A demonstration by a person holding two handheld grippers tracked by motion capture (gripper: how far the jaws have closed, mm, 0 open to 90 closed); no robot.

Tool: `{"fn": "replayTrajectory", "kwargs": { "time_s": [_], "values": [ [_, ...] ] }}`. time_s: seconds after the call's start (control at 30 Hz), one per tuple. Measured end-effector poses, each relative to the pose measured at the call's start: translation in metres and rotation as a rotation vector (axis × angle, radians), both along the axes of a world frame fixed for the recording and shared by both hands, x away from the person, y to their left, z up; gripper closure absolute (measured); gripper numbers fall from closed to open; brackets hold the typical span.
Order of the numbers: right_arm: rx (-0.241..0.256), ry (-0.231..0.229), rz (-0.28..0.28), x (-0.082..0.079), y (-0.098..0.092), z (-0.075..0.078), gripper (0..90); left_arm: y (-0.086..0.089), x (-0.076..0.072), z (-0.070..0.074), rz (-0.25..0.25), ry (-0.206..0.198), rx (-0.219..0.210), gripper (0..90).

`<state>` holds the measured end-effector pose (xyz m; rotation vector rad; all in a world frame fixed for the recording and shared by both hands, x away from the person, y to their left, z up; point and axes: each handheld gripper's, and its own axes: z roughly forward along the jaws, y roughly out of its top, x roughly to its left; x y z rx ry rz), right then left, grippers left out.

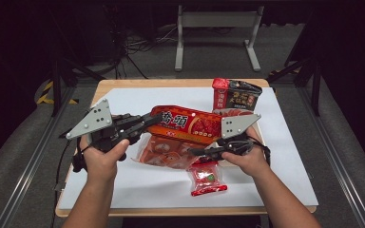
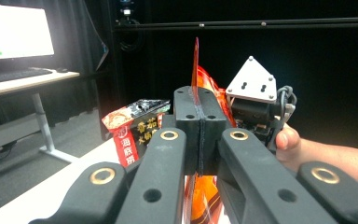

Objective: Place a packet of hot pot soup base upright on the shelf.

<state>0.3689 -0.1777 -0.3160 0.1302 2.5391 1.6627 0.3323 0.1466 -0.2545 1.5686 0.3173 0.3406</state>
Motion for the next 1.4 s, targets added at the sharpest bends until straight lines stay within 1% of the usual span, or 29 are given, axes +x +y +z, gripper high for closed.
{"fn": "replayTrajectory", "kwargs": {
  "time_s": [0.2, 0.27, 0.4, 0.43, 0.5, 0.6, 0.67, 0.7, 0.73, 0.8, 0.87, 0.97, 1.03, 1.1, 1.13, 1.2, 1.27, 1.3, 1.33, 1.37, 1.4],
  "values": [
    [-0.012, 0.004, -0.018, -0.001, -0.004, 0.005, 70.6, 0.001, 0.003, -0.002, 0.006, 0.014, 0.000, 87.9],
    [-0.015, 0.009, -0.024, -0.002, -0.005, 0.007, 70.7, 0.002, 0.003, -0.002, 0.013, 0.013, 0.004, 87.2],
    [-0.024, 0.015, -0.036, -0.003, -0.008, 0.010, 70.7, 0.002, 0.004, -0.002, 0.026, 0.010, 0.002, 81.4],
    [-0.028, 0.012, -0.036, -0.003, -0.008, 0.011, 70.6, 0.002, 0.004, -0.002, 0.027, 0.010, 0.002, 78.8],
    [-0.031, 0.015, -0.043, -0.003, -0.010, 0.012, 70.7, 0.002, 0.005, -0.003, 0.039, 0.012, -0.004, 68.4],
    [-0.036, 0.019, -0.053, -0.002, -0.012, 0.015, 70.7, 0.003, 0.007, -0.005, 0.047, 0.019, -0.007, 61.4],
    [-0.037, 0.022, -0.061, -0.003, -0.013, 0.017, 70.7, 0.003, 0.009, -0.006, 0.065, 0.030, -0.014, 52.2],
    [-0.037, 0.022, -0.061, -0.003, -0.013, 0.017, 70.7, 0.003, 0.009, -0.006, 0.065, 0.030, -0.014, 48.3],
    [-0.037, 0.024, -0.066, -0.003, -0.014, 0.018, 70.7, 0.004, 0.010, -0.006, 0.071, 0.030, -0.014, 48.3],
    [-0.034, 0.031, -0.080, -0.003, -0.018, 0.023, 70.7, 0.006, 0.011, -0.007, 0.089, 0.039, -0.007, 41.3],
    [-0.031, 0.036, -0.093, -0.002, -0.021, 0.026, 70.7, 0.008, 0.011, -0.007, 0.090, 0.040, -0.013, 37.8],
    [-0.030, 0.044, -0.122, -0.001, -0.026, 0.031, 70.7, 0.011, 0.010, -0.006, 0.104, 0.035, 0.007, 32.1],
    [-0.026, 0.051, -0.141, 0.000, -0.030, 0.034, 70.7, 0.013, 0.009, -0.006, 0.109, 0.037, 0.026, 31.0],
    [-0.021, 0.055, -0.159, 0.002, -0.034, 0.037, 70.7, 0.013, 0.009, -0.007, 0.136, 0.037, 0.057, 29.0],
    [-0.014, 0.059, -0.168, 0.002, -0.036, 0.039, 70.7, 0.014, 0.009, -0.007, 0.139, 0.042, 0.067, 28.0],
    [-0.008, 0.063, -0.179, 0.003, -0.038, 0.040, 70.7, 0.014, 0.010, -0.008, 0.138, 0.044, 0.068, 27.0],
    [0.004, 0.066, -0.201, 0.004, -0.043, 0.044, 70.7, 0.016, 0.012, -0.011, 0.149, 0.054, 0.072, 26.4],
    [0.012, 0.064, -0.221, 0.006, -0.047, 0.049, 70.7, 0.017, 0.014, -0.014, 0.160, 0.061, 0.084, 25.4],
    [0.012, 0.064, -0.221, 0.006, -0.047, 0.049, 70.7, 0.017, 0.014, -0.014, 0.160, 0.061, 0.084, 24.9],
    [0.019, 0.067, -0.245, 0.008, -0.052, 0.053, 70.7, 0.019, 0.017, -0.017, 0.180, 0.068, 0.104, 24.0],
    [0.019, 0.067, -0.245, 0.008, -0.052, 0.053, 70.7, 0.019, 0.017, -0.017, 0.180, 0.068, 0.104, 23.5]
  ]
}}
